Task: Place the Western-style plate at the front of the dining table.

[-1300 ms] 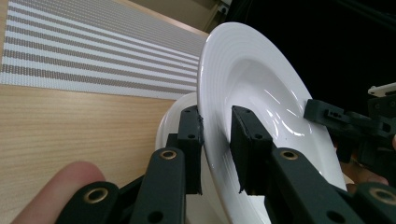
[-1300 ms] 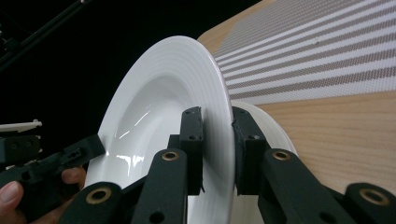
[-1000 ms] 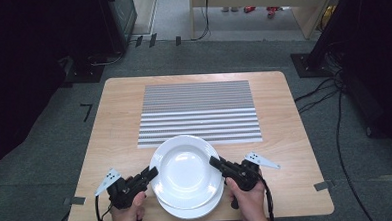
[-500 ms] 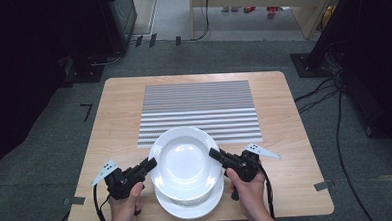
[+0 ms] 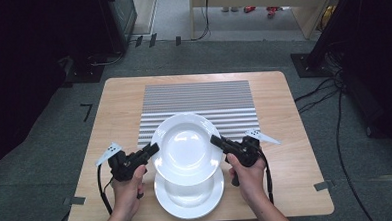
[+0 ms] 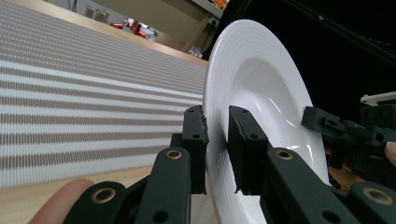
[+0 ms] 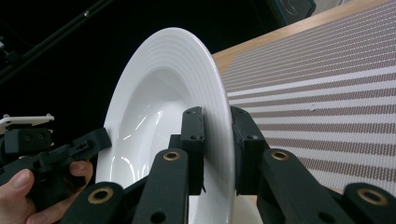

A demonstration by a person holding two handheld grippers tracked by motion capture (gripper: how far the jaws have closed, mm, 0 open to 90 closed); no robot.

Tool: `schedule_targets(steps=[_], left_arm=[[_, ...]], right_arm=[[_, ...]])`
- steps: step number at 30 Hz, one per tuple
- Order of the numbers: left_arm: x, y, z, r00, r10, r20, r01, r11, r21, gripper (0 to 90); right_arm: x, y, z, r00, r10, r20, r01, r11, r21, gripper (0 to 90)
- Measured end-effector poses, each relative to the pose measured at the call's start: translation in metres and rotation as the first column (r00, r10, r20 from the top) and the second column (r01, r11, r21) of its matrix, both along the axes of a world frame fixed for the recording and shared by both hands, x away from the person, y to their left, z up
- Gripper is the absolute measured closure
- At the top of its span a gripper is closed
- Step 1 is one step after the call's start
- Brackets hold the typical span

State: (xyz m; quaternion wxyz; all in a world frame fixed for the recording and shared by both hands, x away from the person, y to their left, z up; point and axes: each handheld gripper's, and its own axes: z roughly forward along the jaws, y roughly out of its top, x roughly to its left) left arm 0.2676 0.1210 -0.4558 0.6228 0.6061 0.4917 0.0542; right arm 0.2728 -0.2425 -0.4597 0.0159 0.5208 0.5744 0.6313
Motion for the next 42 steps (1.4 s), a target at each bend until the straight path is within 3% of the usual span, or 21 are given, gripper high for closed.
schedule_targets(steps=[9,15,28,29,38,40,42], left_arm=[[0.040,-0.009,0.010,0.9996,0.005,-0.027,-0.004,0.9999,0.016,78.4],[0.056,-0.014,0.011,0.9994,0.004,-0.033,-0.003,0.9996,0.027,78.1],[0.109,-0.025,0.007,0.9944,0.012,-0.105,-0.009,0.9995,0.029,77.8],[0.118,-0.027,0.006,0.9933,0.010,-0.115,-0.007,0.9997,0.025,77.9],[0.149,-0.031,-0.002,0.9863,0.034,-0.161,-0.030,0.9992,0.027,77.6],[0.156,-0.033,-0.004,0.9837,0.047,-0.174,-0.042,0.9985,0.036,77.5],[0.163,-0.034,-0.007,0.9809,0.054,-0.187,-0.046,0.9977,0.049,77.4]], right_arm=[[0.035,-0.006,0.004,0.9996,-0.016,-0.022,0.016,1.000,-0.004,78.6],[0.053,-0.011,0.005,0.9987,-0.006,-0.051,0.006,1.000,0.004,78.8],[0.098,-0.020,0.002,0.9925,-0.035,-0.117,0.036,0.999,0.009,78.9],[0.105,-0.022,0.000,0.9910,-0.041,-0.127,0.043,0.999,0.013,79.0],[0.132,-0.023,-0.010,0.9831,-0.074,-0.167,0.079,0.997,0.024,79.0],[0.137,-0.022,-0.016,0.9776,-0.084,-0.193,0.096,0.994,0.051,79.1],[0.146,-0.021,-0.024,0.9710,-0.099,-0.218,0.110,0.993,0.039,78.4]])
